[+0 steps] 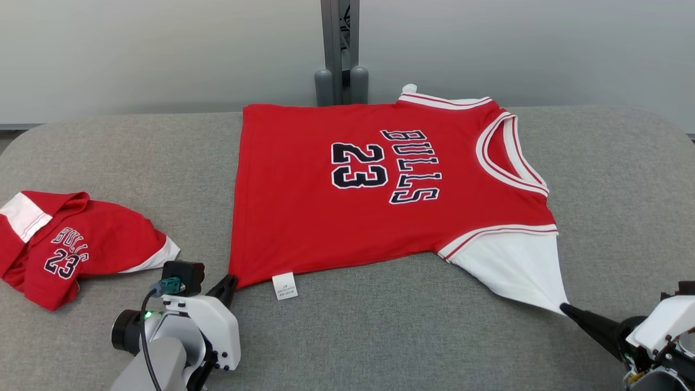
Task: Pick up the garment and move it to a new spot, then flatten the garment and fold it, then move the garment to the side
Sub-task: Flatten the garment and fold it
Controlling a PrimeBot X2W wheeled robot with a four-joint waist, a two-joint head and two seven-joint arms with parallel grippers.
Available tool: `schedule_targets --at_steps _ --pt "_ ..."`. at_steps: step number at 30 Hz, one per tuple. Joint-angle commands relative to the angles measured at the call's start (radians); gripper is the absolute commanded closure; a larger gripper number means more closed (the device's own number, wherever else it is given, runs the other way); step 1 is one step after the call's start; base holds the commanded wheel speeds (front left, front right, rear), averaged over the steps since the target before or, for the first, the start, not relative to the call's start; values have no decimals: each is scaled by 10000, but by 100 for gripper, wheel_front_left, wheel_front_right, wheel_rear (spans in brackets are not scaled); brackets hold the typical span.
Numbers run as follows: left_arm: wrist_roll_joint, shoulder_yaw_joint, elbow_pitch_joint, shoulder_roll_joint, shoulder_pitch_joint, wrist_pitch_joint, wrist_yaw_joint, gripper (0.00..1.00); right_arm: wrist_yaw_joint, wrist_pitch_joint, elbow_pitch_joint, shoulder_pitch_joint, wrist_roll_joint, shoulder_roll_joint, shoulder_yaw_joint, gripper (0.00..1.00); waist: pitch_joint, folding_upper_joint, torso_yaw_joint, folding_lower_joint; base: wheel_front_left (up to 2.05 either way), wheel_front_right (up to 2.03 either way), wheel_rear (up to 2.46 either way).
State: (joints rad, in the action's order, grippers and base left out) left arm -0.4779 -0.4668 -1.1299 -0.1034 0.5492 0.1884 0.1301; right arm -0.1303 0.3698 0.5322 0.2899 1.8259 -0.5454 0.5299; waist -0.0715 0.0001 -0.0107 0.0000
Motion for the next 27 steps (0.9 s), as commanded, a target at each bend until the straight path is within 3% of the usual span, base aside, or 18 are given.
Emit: schedule_targets --at_steps 1,7,21,27 --pt "-112 -174 102 -262 -235 -157 -2 100 -9 284 -20 -226 204 -161 48 100 -5 -1 -4 0 0 0 0" --pt "-958 -1470 1376 -1170 -634 -1164 1 100 -7 1686 -239 -530 788 -737 416 100 83 -1 49 0 0 0 0" --pt "-3208 -3419 5369 -4019 -1698 -3892 -2 100 -7 2472 -1324 -1114 1192 -1825 1180 100 313 -1 117 0 0 0 0" --pt "-3798 -3853 6601 -4920 -2145 -4856 -2 100 -7 2720 -1925 -1469 1305 -2294 1550 100 475 -1 162 0 0 0 0"
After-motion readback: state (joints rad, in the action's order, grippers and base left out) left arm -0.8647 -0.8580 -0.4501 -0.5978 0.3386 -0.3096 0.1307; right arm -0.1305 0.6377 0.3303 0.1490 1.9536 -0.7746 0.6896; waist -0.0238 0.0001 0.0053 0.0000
